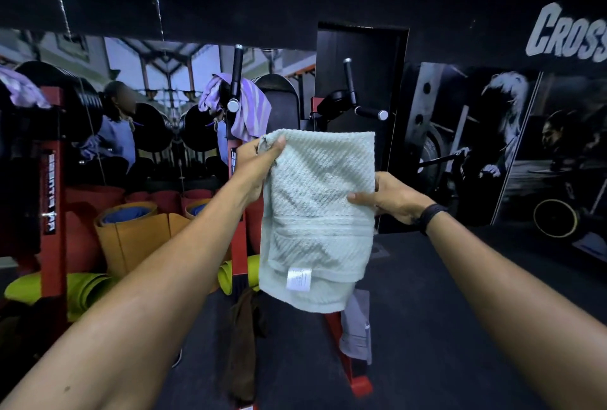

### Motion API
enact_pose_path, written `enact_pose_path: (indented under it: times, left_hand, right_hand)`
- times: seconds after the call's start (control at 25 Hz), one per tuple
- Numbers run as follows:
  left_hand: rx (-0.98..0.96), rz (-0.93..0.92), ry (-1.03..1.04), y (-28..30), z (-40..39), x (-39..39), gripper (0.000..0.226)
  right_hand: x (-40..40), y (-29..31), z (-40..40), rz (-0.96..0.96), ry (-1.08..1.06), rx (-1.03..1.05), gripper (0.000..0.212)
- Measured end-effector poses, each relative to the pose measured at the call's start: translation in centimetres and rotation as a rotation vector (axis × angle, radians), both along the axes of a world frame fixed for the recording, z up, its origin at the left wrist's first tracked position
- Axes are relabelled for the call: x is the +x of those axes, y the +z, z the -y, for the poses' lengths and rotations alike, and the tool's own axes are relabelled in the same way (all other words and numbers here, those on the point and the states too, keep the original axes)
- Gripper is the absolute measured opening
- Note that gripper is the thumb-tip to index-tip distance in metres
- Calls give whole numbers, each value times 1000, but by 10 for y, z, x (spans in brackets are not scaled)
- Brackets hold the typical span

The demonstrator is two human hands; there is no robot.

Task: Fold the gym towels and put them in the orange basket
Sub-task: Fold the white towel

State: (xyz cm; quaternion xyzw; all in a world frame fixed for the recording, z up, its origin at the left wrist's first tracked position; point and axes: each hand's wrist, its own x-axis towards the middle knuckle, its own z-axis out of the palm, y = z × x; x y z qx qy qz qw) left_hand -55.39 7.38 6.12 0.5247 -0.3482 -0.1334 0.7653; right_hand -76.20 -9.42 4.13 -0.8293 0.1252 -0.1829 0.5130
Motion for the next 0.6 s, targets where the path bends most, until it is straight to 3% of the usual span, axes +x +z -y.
enact_pose_path:
  times: [0.2,0.4,0.48,0.52,0.6]
  left_hand:
    - [-73,-135,-332,-20,-21,-16,65]
    - [27,-162,-394,-68,-5,-35,96]
    - [132,-54,-389,-78,0,-51,102]
    - [231,65,-382,-82,4,-60,95]
    - [403,217,-368,-83,11,-75,60]
  right_hand:
    - [3,15,-5,315,-13,94,32]
    - [6,26,-2,402,-90,189,22]
    - [1,31,-4,414,-96,275,15]
    - [-1,33,-5,407,-111,311,10]
    - [-4,35,-5,372,-169,324,8]
